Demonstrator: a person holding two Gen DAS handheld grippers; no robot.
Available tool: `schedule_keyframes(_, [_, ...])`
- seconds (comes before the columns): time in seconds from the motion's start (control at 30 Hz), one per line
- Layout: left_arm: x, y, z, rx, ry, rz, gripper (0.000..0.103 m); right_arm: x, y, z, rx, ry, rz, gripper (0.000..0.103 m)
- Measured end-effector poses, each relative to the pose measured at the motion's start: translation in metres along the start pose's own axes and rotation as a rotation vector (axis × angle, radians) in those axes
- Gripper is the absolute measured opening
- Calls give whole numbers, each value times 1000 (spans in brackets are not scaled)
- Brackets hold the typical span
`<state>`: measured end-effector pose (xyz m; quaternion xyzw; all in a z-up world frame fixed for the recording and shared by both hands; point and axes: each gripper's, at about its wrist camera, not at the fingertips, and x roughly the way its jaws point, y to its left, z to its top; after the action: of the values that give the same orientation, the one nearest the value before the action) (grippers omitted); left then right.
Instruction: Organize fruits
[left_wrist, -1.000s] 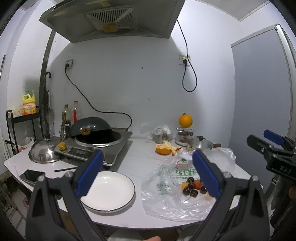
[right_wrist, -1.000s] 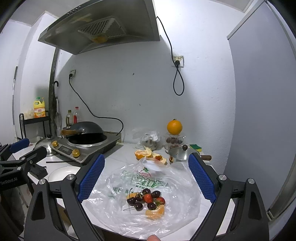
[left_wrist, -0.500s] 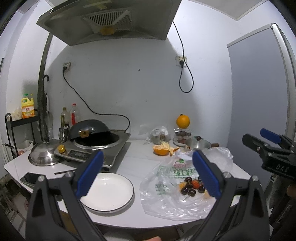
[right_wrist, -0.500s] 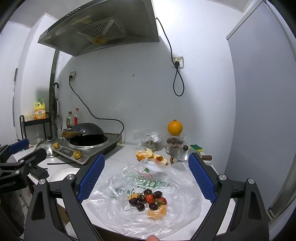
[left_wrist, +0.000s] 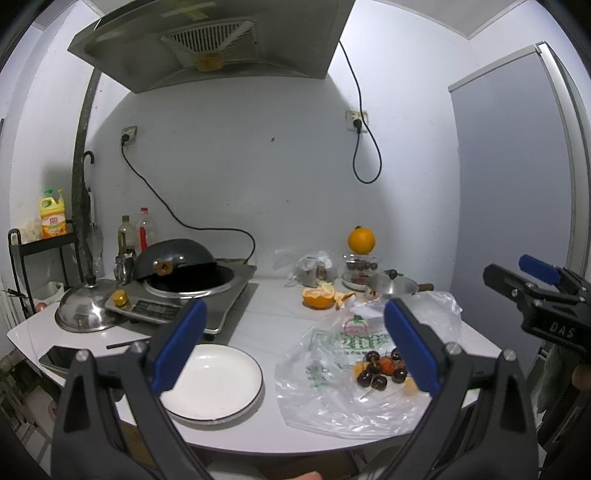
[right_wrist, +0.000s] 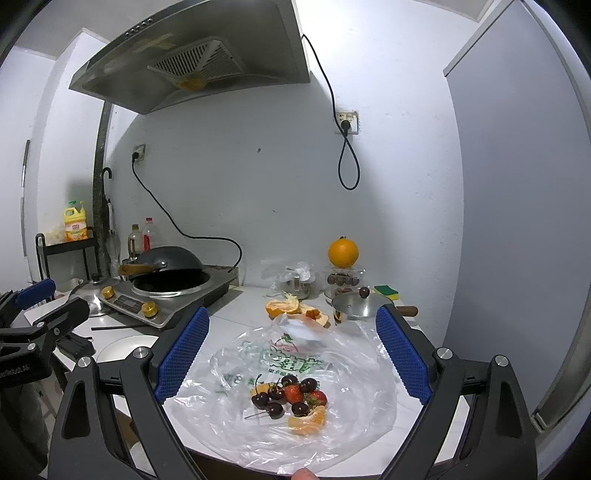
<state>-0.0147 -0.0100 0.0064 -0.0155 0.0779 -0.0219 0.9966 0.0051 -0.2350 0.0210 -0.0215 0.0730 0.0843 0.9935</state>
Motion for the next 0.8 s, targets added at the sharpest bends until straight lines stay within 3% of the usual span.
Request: schedule_keyframes(0.8, [0, -1, 0, -7, 1, 3, 98, -1, 2, 0, -2, 9, 2, 94])
